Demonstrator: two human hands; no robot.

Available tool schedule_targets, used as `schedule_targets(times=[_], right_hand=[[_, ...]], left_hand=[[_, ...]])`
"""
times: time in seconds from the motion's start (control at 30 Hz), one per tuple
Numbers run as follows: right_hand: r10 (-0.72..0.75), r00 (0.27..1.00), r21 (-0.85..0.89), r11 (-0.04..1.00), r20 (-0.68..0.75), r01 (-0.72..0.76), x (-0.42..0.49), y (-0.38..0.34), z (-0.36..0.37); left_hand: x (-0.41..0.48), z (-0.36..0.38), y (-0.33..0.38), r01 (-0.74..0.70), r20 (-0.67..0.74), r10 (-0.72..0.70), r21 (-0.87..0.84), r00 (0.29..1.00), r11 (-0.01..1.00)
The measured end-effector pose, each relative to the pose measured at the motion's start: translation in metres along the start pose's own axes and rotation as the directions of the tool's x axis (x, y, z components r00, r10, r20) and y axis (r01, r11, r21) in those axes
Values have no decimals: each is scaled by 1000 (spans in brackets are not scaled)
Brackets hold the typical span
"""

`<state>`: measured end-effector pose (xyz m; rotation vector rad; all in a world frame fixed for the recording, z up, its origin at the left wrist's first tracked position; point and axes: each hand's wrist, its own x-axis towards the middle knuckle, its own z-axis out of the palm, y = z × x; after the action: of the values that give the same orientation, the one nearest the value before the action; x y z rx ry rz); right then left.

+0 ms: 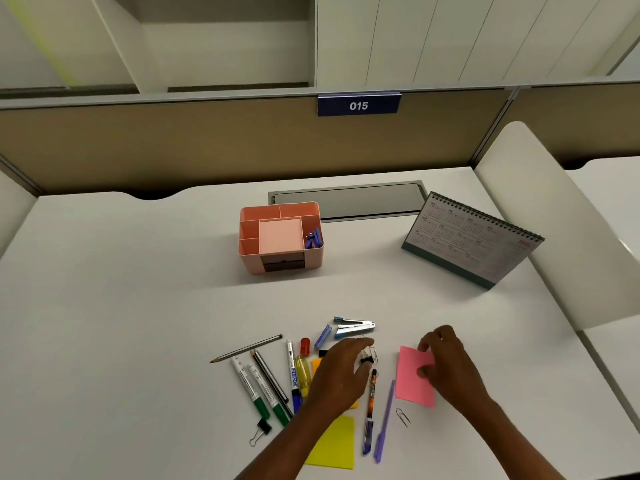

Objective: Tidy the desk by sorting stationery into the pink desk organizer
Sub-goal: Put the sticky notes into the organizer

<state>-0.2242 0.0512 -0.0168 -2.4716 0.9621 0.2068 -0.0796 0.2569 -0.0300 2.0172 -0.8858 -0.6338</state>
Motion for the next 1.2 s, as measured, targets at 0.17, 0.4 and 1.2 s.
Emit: schedule_targets(times=[0.17,0.4,1.2], right_hand=[[14,999,27,1000,50,-16,15,-17,-21],[-230,971,112,965,-67,236,35,-88,-64],[-545,632,-127,803,-551,582,190,-277,-110]], left_hand=[[8,-14,4,-5,-56,2,-58,998,998],[40,-51,30,-27,-197,-7,-173,980,985],[169,-233,38,-57,-655,359,435,664,899]])
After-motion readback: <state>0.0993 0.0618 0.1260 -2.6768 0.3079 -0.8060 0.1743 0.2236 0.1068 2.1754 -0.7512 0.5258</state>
